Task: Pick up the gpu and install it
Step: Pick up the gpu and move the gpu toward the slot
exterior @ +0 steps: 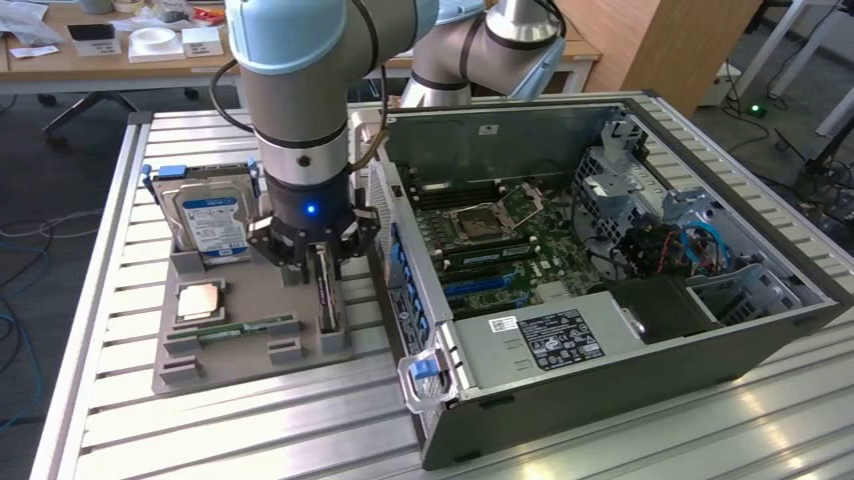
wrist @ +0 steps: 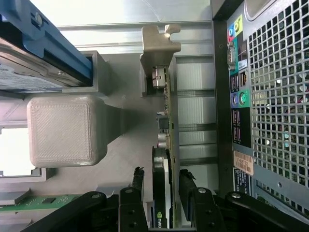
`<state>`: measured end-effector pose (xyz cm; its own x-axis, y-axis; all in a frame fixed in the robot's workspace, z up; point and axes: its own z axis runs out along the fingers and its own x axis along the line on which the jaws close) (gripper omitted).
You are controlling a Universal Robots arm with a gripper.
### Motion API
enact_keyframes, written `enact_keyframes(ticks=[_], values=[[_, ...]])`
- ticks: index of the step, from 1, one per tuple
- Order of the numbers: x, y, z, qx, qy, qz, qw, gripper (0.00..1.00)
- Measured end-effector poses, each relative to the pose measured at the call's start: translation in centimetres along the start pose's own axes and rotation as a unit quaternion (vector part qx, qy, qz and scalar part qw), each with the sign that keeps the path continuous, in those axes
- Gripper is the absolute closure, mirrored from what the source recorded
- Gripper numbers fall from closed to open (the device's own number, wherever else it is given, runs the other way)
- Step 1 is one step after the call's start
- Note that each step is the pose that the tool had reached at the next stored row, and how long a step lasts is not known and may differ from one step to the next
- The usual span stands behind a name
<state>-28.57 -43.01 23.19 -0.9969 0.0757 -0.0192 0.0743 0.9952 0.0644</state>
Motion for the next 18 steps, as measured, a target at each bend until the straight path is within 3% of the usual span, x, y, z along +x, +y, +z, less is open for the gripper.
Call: enact_keyframes(ticks=[18], values=[[0.1,-0.41,0.19,-0.0001,-0.0006,0.0,1.0,0.57]])
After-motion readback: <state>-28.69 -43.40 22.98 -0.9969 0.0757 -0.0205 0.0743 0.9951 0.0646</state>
